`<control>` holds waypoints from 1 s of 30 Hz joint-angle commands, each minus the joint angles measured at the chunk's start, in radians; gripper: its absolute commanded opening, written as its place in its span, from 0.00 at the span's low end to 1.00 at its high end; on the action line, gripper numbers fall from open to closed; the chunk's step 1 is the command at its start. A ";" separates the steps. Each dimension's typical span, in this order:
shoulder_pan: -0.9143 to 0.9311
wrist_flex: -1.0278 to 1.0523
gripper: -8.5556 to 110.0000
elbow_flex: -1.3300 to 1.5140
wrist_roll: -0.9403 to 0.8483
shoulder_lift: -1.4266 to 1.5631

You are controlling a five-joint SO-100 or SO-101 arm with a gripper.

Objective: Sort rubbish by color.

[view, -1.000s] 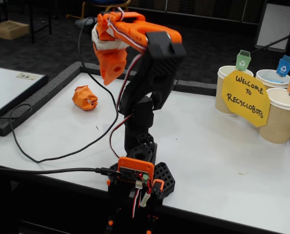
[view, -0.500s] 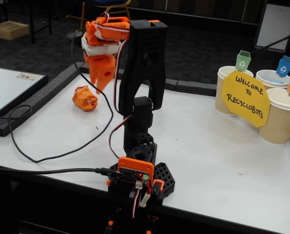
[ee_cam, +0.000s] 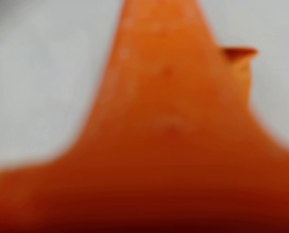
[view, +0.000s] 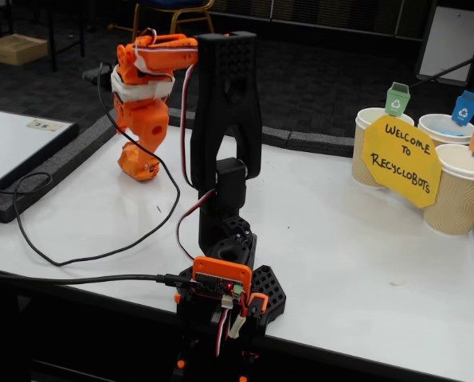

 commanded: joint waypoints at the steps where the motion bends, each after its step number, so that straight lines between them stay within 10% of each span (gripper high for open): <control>1: -0.012 -0.018 0.32 -0.172 -0.018 -0.014; 30: 0.107 0.115 0.32 -0.414 -0.018 -0.143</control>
